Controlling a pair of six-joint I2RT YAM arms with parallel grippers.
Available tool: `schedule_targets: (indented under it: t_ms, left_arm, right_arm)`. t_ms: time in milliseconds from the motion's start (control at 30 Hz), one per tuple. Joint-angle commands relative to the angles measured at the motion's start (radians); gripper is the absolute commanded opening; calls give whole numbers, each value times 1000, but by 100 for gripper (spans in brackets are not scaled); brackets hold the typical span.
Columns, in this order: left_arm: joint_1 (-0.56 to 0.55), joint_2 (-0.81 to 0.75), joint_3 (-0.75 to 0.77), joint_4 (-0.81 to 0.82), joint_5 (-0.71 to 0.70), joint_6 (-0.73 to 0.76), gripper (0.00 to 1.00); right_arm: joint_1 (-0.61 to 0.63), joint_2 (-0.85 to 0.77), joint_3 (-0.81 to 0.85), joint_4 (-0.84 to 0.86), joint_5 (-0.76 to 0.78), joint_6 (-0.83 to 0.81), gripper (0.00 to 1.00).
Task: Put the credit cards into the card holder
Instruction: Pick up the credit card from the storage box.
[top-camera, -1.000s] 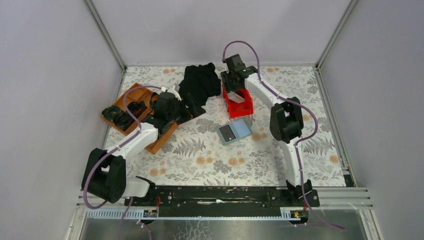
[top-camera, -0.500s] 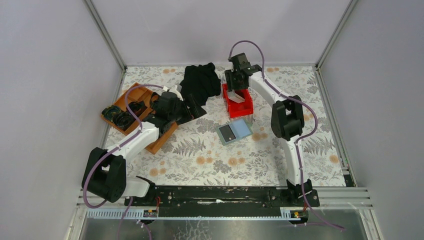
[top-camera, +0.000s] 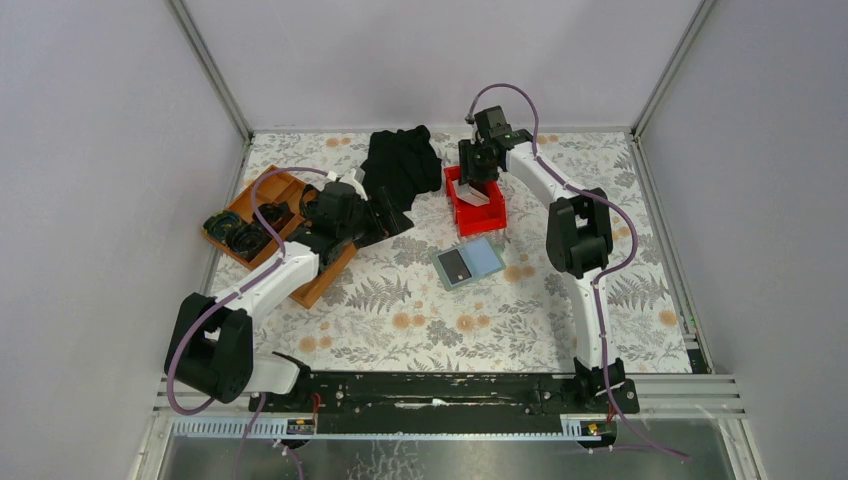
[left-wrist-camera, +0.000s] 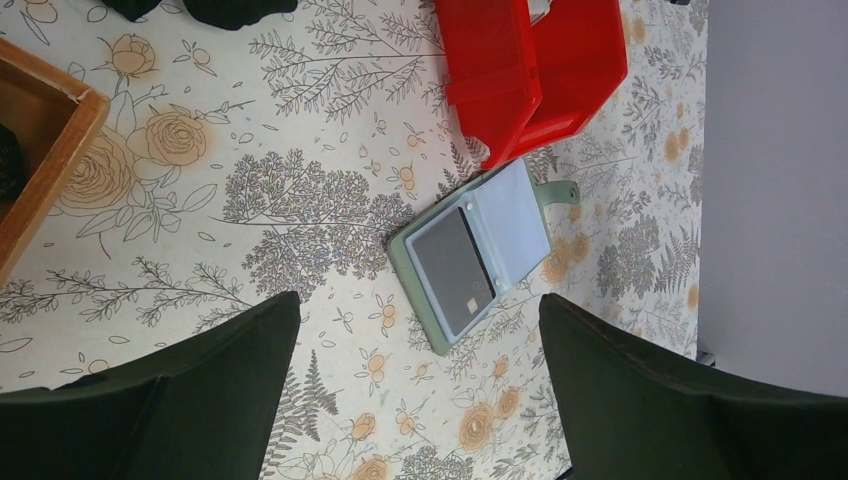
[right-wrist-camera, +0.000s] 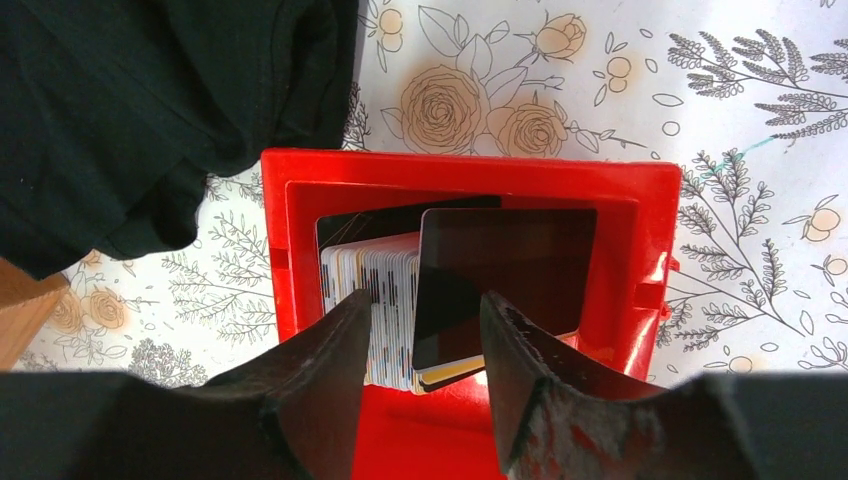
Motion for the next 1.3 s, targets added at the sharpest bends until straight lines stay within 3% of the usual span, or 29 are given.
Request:
schedule_targets:
  t_ms: [0, 200, 1267]
  left_arm:
    - [-9, 12, 29, 7, 7, 10, 96]
    - [-13, 18, 31, 8, 9, 7, 95]
    - [-33, 15, 18, 23, 21, 2, 91]
  right_arm:
    - [2, 14, 10, -11, -68, 6, 47]
    - [2, 0, 8, -8, -88, 18, 34]
    - [1, -66, 25, -29, -123, 56, 33]
